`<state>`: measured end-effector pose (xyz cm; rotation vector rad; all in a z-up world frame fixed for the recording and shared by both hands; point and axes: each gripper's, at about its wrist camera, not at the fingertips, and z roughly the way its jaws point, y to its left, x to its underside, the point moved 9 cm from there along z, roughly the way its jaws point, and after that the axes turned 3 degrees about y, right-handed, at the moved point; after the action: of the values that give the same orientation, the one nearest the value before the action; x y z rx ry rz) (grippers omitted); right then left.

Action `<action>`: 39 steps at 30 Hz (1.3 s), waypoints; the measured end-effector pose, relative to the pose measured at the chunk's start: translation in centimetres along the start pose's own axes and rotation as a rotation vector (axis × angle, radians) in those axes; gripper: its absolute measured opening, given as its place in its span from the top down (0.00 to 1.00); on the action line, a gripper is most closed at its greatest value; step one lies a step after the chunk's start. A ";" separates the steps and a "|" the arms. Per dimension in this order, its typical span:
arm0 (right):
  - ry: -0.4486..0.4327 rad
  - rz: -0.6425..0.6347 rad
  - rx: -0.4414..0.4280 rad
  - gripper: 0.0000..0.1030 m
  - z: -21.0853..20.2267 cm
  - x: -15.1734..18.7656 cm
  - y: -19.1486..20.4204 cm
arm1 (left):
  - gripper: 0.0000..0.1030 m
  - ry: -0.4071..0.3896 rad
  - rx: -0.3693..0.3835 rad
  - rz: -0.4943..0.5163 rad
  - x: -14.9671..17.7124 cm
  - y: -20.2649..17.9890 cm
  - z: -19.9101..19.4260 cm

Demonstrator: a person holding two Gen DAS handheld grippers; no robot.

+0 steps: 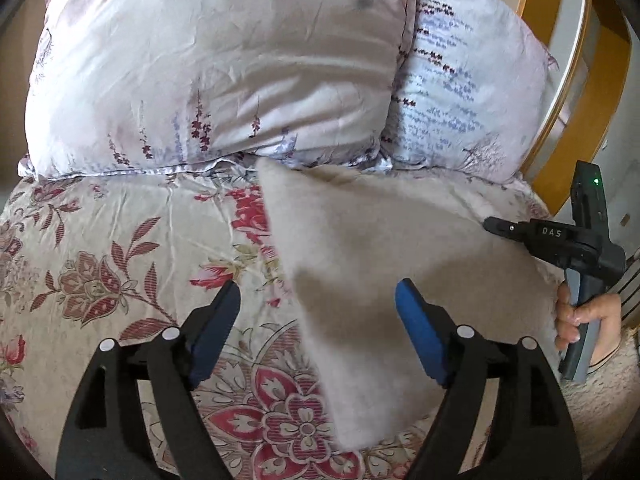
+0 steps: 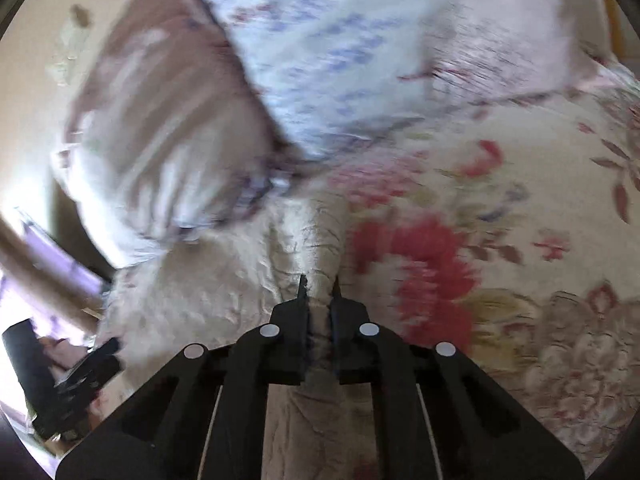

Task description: Fold small clothes

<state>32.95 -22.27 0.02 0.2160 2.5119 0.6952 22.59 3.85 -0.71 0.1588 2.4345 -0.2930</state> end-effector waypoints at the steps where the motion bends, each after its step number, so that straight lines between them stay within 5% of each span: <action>1: 0.027 -0.010 0.021 0.91 0.7 0.4 -0.3 | 0.22 0.002 -0.008 0.006 0.2 0.1 0.1; 7: -0.065 -0.075 0.013 0.71 -3.2 0.2 1.3 | 0.22 0.016 -0.006 -0.005 0.7 0.3 0.0; 10: -0.121 -0.171 -0.053 0.71 -5.9 1.4 3.7 | 0.22 0.022 -0.023 0.000 1.0 0.4 -0.1; 14: -0.087 -0.257 -0.066 0.71 -6.1 3.7 5.5 | 0.19 0.034 -0.036 -0.002 1.6 0.6 0.0; 18: 0.031 -0.317 0.077 0.70 -2.9 7.4 3.9 | 0.16 0.053 -0.060 0.001 2.6 1.0 0.7; 23: -0.028 -0.372 0.163 0.69 -3.5 8.3 3.8 | 0.17 0.027 -0.072 0.011 2.8 0.8 0.3; 27: -0.136 -0.337 0.145 0.34 -6.5 7.6 4.0 | 0.13 -0.059 -0.028 0.017 2.8 0.6 -1.9; 32: -0.197 -0.302 0.131 0.26 -8.7 7.7 3.9 | 0.02 -0.106 -0.026 0.013 3.9 0.7 -3.9; 39: -0.224 -0.293 0.187 0.09 -9.2 9.2 3.7 | 0.02 -0.062 -0.071 0.020 6.1 0.0 -4.0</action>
<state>20.34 -20.45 4.58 -0.0101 2.3258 0.3008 15.47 5.10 -1.60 0.1407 2.3767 -0.1991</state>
